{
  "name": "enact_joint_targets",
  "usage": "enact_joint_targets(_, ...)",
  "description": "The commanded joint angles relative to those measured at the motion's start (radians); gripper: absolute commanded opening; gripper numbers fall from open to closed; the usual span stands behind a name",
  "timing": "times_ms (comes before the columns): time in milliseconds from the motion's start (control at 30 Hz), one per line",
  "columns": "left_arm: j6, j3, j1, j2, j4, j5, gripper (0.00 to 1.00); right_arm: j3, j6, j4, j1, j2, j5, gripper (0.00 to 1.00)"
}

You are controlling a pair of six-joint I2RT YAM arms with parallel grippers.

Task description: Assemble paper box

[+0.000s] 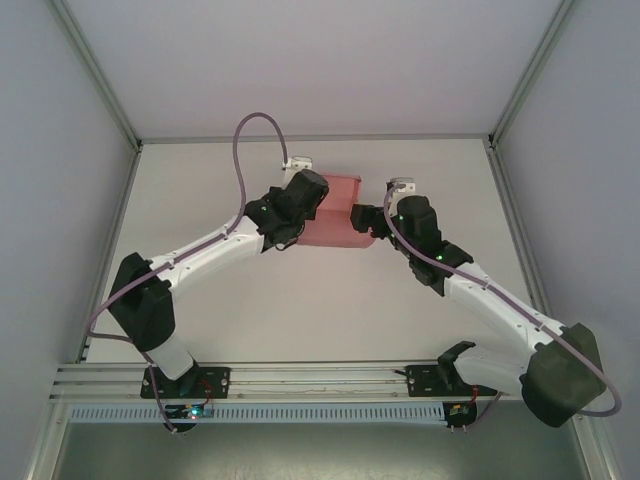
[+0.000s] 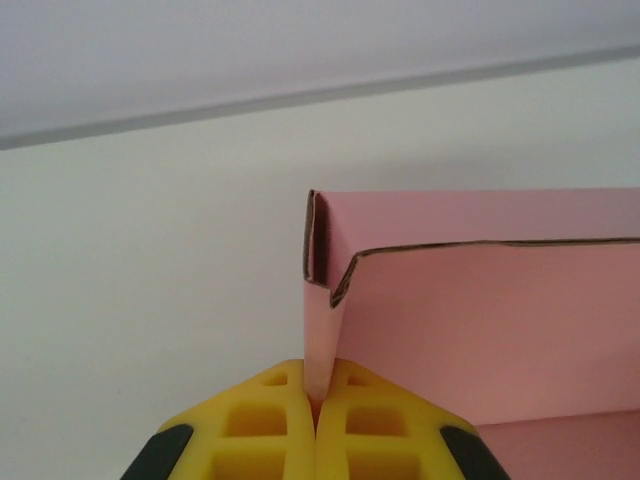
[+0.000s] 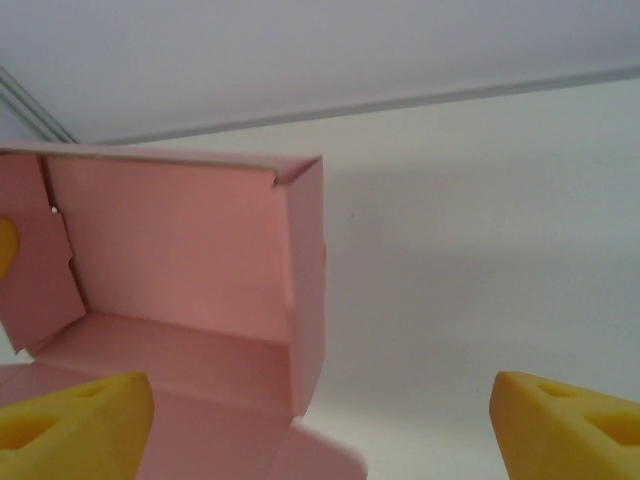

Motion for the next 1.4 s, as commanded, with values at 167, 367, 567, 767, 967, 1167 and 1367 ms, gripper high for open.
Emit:
enact_joint_targets(167,-0.068,-0.093,-0.008,-0.094,0.204,0.081,0.0,0.066,-0.103,0.05,0.032,0.025,-0.022,0.76)
enact_joint_targets(367,-0.094,-0.096,-0.01,-0.114,0.167,0.078,0.0,0.162,-0.104,0.002,0.046,0.132,0.154,0.52)
enact_joint_targets(567,-0.114,-0.084,-0.011,-0.107,0.146,0.093,0.0,0.191,-0.128,0.009,0.086,0.175,0.253,0.35)
enact_joint_targets(767,-0.128,-0.073,-0.011,-0.094,0.149,0.132,0.0,0.215,-0.163,-0.005,0.136,0.21,0.386,0.09)
enact_joint_targets(967,-0.103,-0.033,-0.011,-0.088,0.084,0.137,0.16,0.204,-0.199,0.013,0.17,0.173,0.492,0.0)
enact_joint_targets(1167,-0.085,-0.007,0.008,-0.092,-0.032,0.16,0.25,0.172,-0.209,0.018,0.174,0.108,0.477,0.0)
enact_joint_targets(1367,-0.082,-0.057,0.014,-0.129,0.007,0.165,0.25,0.169,-0.203,-0.006,0.179,0.083,0.467,0.0)
